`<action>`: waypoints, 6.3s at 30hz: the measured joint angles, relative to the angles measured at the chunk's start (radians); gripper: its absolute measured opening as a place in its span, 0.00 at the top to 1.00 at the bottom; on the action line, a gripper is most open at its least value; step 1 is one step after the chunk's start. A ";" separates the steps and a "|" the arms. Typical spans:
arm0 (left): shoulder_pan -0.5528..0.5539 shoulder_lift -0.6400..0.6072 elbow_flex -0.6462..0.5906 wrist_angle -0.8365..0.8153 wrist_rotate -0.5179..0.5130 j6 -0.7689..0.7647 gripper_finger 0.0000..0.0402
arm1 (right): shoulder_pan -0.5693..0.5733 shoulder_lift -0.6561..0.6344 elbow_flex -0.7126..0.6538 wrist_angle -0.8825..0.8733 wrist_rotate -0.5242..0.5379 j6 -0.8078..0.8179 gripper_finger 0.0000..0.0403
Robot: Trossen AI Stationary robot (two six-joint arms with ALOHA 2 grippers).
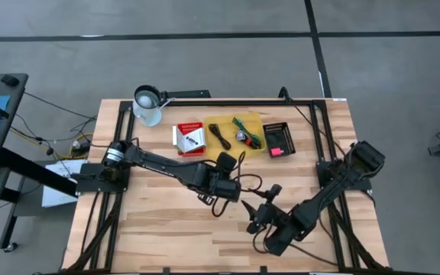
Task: Pick and place items into bin
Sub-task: Put the black charger adapter into the black bin
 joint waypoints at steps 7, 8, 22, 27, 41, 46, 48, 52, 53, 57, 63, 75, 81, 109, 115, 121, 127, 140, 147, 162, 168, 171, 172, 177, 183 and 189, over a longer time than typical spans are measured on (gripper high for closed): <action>-0.006 0.000 0.000 0.005 0.002 0.003 0.62 | -0.028 0.003 0.000 0.016 0.010 -0.008 0.41; -0.006 0.000 0.000 0.006 0.002 0.003 0.62 | -0.032 0.003 0.000 0.022 0.009 -0.018 0.41; -0.012 0.000 0.000 0.009 -0.001 0.006 0.62 | -0.087 0.003 0.000 0.146 -0.032 -0.194 0.40; -0.011 0.000 0.000 0.007 -0.002 0.006 0.62 | -0.100 0.003 0.000 0.146 -0.032 -0.205 0.40; -0.035 0.000 0.009 -0.006 -0.035 -0.029 0.62 | -0.103 -0.197 -0.016 -0.445 -0.028 -0.142 0.41; -0.034 0.000 0.036 -0.005 -0.047 -0.059 0.62 | -0.087 -0.401 -0.016 -0.763 -0.145 -0.018 0.41; -0.034 0.000 0.047 0.000 -0.055 -0.062 0.62 | -0.078 -0.488 -0.017 -0.819 -0.219 -0.033 0.41; -0.034 0.001 0.065 0.007 -0.070 -0.062 0.62 | -0.073 -0.692 -0.067 -0.856 -0.361 -0.119 0.41; -0.034 0.001 0.072 0.010 -0.078 -0.063 0.62 | -0.077 -0.750 -0.083 -0.853 -0.388 -0.131 0.41; -0.033 0.001 0.102 0.013 -0.088 -0.076 0.62 | -0.113 -0.994 -0.194 -0.795 -0.395 -0.183 0.41; -0.033 0.001 0.144 0.014 -0.102 -0.099 0.62 | -0.141 -1.291 -0.464 -0.199 -0.450 -0.483 0.41; -0.033 0.001 0.153 0.014 -0.107 -0.116 0.62 | -0.190 -1.114 -0.703 0.489 -0.424 -0.841 0.40; -0.033 0.001 0.153 0.014 -0.123 -0.134 0.62 | -0.204 -0.894 -0.690 0.719 -0.431 -0.969 0.40; -0.033 0.001 0.153 0.014 -0.147 -0.147 0.62 | -0.230 -0.422 -0.421 0.844 -0.427 -1.144 0.40; -0.033 0.001 0.153 0.014 -0.146 -0.148 0.62 | -0.268 -0.381 -0.396 0.842 -0.455 -1.144 0.40; -0.033 0.001 0.153 0.014 -0.146 -0.151 0.62 | -0.289 -0.329 -0.359 0.842 -0.465 -1.152 0.40; -0.033 0.001 0.153 0.013 -0.145 -0.152 0.62 | -0.290 -0.298 -0.322 0.844 -0.480 -1.160 0.40; -0.033 0.001 0.153 0.012 -0.140 -0.152 0.62 | -0.290 -0.294 -0.305 0.844 -0.479 -1.178 0.40; -0.033 0.001 0.153 0.012 -0.138 -0.155 0.62 | -0.290 -0.294 -0.305 0.839 -0.463 -1.178 0.43; -0.033 0.001 0.153 0.013 -0.138 -0.155 0.62 | -0.287 -0.294 -0.306 0.832 -0.450 -1.175 0.55; -0.033 0.001 0.153 0.015 -0.141 -0.155 0.62 | -0.287 -0.294 -0.306 0.832 -0.429 -1.166 0.61; -0.033 0.001 0.153 0.014 -0.143 -0.155 0.62 | -0.287 -0.294 -0.306 0.832 -0.425 -1.164 0.63; -0.033 0.001 0.153 0.014 -0.143 -0.155 0.62 | -0.287 -0.294 -0.306 0.832 -0.423 -1.164 0.63; -0.033 0.001 0.153 0.013 -0.142 -0.156 0.62 | -0.287 -0.294 -0.306 0.832 -0.422 -1.160 0.60; -0.033 0.001 0.153 0.009 -0.140 -0.160 0.62 | -0.287 -0.294 -0.306 0.832 -0.420 -1.158 0.62; -0.033 0.001 0.153 0.007 -0.141 -0.162 0.62 | -0.287 -0.294 -0.306 0.832 -0.419 -1.155 0.65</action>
